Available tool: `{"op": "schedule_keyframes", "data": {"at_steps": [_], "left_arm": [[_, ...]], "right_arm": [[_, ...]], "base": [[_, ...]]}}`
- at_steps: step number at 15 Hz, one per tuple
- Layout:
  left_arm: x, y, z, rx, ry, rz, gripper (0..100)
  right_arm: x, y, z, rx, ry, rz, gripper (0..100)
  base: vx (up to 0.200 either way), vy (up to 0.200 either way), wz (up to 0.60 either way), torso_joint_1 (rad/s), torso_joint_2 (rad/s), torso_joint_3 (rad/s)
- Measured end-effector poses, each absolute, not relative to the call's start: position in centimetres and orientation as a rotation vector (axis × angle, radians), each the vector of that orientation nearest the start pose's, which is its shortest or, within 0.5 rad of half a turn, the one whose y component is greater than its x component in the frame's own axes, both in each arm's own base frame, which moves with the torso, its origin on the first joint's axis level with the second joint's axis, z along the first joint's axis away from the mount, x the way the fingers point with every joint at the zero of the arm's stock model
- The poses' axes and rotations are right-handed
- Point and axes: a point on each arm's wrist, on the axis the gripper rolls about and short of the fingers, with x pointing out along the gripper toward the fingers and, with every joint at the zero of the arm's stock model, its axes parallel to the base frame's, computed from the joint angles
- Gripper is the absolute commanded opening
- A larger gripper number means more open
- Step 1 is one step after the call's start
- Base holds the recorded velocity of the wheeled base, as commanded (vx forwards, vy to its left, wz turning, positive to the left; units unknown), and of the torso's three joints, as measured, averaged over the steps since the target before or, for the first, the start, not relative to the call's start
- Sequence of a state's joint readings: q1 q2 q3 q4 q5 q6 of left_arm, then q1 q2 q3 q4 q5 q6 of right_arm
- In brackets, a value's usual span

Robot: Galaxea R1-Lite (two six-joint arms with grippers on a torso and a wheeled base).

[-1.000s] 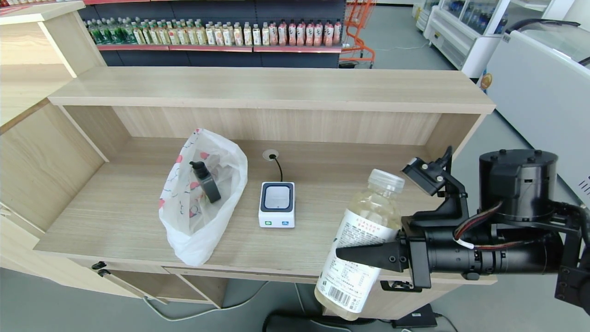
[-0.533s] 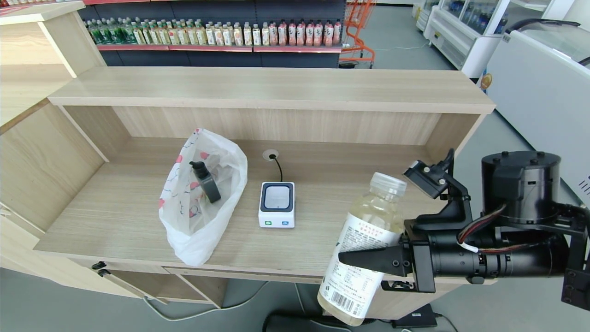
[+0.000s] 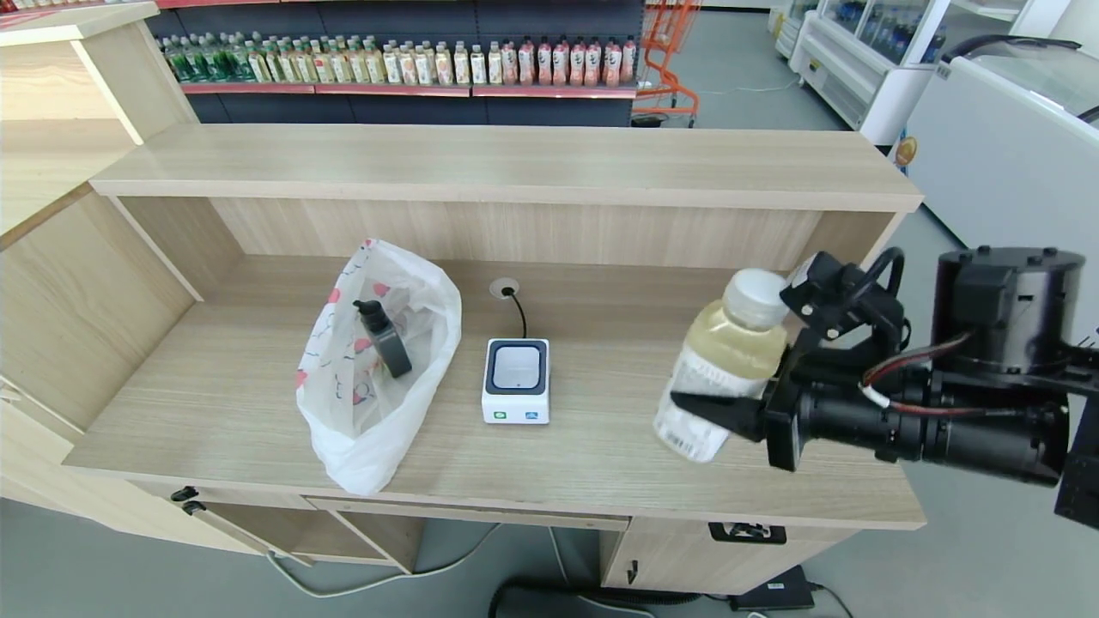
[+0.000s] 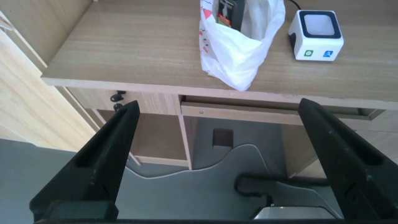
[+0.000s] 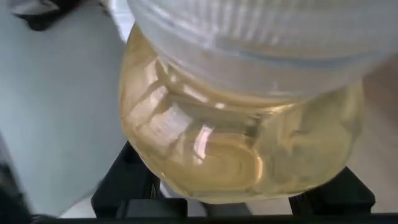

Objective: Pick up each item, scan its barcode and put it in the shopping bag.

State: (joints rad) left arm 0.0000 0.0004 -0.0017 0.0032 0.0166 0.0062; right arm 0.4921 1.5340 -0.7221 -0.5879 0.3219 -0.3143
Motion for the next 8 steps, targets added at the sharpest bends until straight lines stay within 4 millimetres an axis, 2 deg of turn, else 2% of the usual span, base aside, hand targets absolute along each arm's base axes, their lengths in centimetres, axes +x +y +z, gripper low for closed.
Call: {"op": "schedule_keyframes", "data": {"at_steps": [2, 4, 8], "left_arm": [[-2.3, 0.0, 7.6, 0.006, 0.002, 0.016, 100], [-2.3, 0.0, 7.6, 0.006, 0.002, 0.016, 100], [-2.3, 0.0, 7.6, 0.006, 0.002, 0.017, 100]], "right_arm": [[23.7, 10.8, 21.7, -0.499, -0.015, 0.674, 0], [23.8, 9.4, 22.2, -0.637, -0.109, 0.55, 0], [23.6, 8.9, 22.4, -0.86, -0.271, 0.454, 0]], "base": [[0.0, 0.0, 0.0, 0.0, 0.0, 0.0], [0.0, 0.0, 0.0, 0.0, 0.0, 0.0], [0.0, 0.0, 0.0, 0.0, 0.0, 0.0]]}}
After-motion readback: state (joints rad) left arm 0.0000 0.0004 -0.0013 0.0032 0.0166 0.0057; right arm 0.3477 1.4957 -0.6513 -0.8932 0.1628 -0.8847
